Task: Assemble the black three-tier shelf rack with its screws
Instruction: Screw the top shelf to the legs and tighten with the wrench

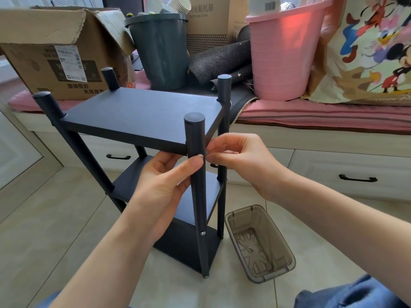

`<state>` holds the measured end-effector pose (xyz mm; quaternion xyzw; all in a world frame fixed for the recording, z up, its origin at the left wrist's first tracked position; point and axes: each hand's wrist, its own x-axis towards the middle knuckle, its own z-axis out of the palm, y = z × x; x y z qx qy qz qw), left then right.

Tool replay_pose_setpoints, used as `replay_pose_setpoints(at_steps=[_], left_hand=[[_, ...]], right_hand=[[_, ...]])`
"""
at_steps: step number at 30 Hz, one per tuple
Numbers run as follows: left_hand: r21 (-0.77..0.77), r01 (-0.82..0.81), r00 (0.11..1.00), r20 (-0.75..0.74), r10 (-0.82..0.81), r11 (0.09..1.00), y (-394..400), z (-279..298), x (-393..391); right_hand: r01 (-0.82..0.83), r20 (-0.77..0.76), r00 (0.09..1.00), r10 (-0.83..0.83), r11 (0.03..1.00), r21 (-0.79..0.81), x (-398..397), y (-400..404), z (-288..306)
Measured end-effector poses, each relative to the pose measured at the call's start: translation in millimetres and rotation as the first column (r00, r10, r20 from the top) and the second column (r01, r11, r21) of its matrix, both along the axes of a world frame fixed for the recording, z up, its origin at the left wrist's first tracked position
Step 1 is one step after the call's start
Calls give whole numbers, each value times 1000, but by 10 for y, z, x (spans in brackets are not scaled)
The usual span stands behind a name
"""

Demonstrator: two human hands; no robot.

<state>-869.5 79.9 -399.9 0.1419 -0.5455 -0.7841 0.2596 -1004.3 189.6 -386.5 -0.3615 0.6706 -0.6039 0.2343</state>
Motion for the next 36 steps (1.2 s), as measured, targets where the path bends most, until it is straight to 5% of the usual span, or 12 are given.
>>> replay_pose_setpoints(at_steps=[36], left_hand=[[-37, -11, 1000, 27, 12, 999, -10, -4, -5]], right_hand=[[5, -26, 1000, -6, 999, -53, 73, -101, -71]])
